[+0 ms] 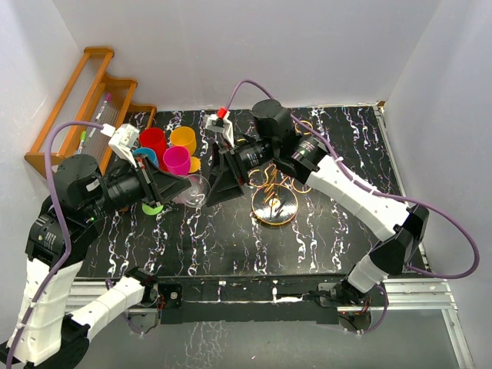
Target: Take the wine glass off the wine glass rack
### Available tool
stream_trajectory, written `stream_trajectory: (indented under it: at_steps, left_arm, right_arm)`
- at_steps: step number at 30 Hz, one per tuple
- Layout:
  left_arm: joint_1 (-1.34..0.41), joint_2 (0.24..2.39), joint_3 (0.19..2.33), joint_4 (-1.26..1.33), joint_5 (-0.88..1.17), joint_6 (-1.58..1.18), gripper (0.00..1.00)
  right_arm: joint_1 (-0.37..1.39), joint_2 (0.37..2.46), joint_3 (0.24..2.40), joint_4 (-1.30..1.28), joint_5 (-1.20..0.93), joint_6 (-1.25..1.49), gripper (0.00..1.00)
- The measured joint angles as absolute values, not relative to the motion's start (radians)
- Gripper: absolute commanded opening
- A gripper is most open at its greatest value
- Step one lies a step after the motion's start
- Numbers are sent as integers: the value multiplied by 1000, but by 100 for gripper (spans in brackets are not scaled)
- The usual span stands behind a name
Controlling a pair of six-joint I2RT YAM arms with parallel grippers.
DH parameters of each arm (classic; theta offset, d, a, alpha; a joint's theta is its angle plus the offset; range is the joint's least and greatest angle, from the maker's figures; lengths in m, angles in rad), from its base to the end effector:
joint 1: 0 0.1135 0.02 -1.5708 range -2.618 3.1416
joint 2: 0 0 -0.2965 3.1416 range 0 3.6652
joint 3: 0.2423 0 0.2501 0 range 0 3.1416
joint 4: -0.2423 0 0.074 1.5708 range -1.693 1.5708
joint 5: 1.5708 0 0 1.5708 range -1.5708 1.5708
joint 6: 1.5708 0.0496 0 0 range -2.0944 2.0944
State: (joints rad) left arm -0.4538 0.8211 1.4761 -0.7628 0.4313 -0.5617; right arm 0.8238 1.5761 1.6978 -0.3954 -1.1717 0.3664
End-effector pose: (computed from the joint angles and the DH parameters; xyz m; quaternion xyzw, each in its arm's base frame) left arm 0.0739 -0.0591 0.5132 0.1035 0.7336 -0.4564 0.4928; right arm 0.2009 0.2843 0.4738 -0.4758 0.5711 0.6470 0.1698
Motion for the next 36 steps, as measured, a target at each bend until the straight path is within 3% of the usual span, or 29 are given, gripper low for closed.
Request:
stream_trajectory:
  at_steps: [9,16,21,24,27,36]
  left_arm:
    - [-454,835,1472,-764,435,-559,0]
    - [-454,836,1472,-761,446,-546,0]
    - [-454,832,1472,-754,460,-530,0]
    - [-454,832,1472,-767,453,-524,19]
    - [-454,833,1477,-799,413,-532,29]
    - [-454,806,1557,-880,214,-598,36]
  right_arm:
    - [863,1620,1745,-421,-1159,364,35]
    - [873,1644,1760,-448,-1150,373,8]
    - [875,1645,1760,-459,-1147,387,8]
    - [881,1644,1761,-476,-1122,367,8]
    - [894,1640,1760,-500,-1057,308,8]
    - [1003,1537,1671,-579,-764,102,8]
